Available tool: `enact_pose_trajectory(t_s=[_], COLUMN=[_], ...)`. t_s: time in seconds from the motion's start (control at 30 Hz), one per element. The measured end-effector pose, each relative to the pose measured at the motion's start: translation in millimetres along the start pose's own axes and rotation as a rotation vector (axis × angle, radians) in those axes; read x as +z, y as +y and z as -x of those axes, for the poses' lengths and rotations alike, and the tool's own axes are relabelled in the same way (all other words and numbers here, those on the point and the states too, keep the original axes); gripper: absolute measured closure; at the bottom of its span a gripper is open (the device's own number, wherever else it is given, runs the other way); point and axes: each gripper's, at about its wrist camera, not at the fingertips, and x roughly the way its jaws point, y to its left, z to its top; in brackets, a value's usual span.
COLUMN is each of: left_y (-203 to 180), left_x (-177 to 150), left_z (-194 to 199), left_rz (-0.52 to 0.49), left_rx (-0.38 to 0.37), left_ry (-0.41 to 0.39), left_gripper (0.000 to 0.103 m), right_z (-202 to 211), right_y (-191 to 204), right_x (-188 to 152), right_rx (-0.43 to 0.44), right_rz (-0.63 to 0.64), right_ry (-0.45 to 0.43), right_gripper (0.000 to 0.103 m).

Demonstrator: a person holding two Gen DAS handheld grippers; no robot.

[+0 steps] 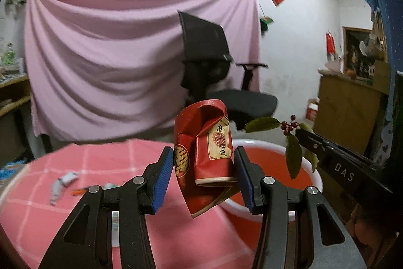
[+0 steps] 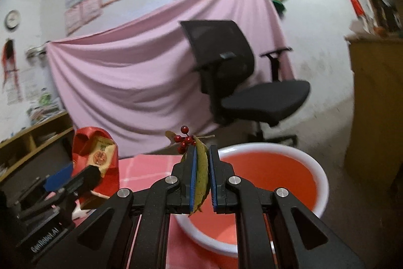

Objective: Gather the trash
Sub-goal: 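Carry the red cup and leaf over the orange basin and open both tools, then move both tools back over the table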

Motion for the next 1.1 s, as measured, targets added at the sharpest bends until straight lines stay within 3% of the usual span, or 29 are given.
enact_pose_trajectory(t_s=[0.37, 0.57, 0.7, 0.87, 1.03, 1.1], left_y=[-20.1, -10.3, -1.3, 13.1, 29.8, 36.5], left_x=[9.4, 7.3, 3.3, 6.2, 10.4, 12.9], left_z=[-68.1, -74.7, -63.8, -48.0, -23.1, -13.0], left_rz=[0.019, 0.063, 0.102, 0.146, 0.181, 0.185], left_rx=[-0.064, -0.076, -0.066, -0.035, 0.001, 0.02], left_ry=[0.245, 0.304, 0.293, 0.248, 0.189, 0.163], left_gripper=[0.059, 0.059, 0.059, 0.049, 0.049, 0.049], right_z=[-20.0, -23.3, -22.9, -23.2, -15.7, -10.3], right_y=[-40.4, -49.3, -47.4, -44.0, -28.8, -21.0], right_x=[-8.9, -13.6, -15.0, -14.2, -9.5, -7.9], right_rx=[-0.039, -0.053, -0.056, -0.053, -0.032, -0.019], right_rz=[-0.162, -0.209, -0.203, -0.196, -0.142, -0.119], right_ry=[0.141, 0.186, 0.197, 0.192, 0.141, 0.109], right_gripper=[0.092, 0.09, 0.077, 0.076, 0.073, 0.056])
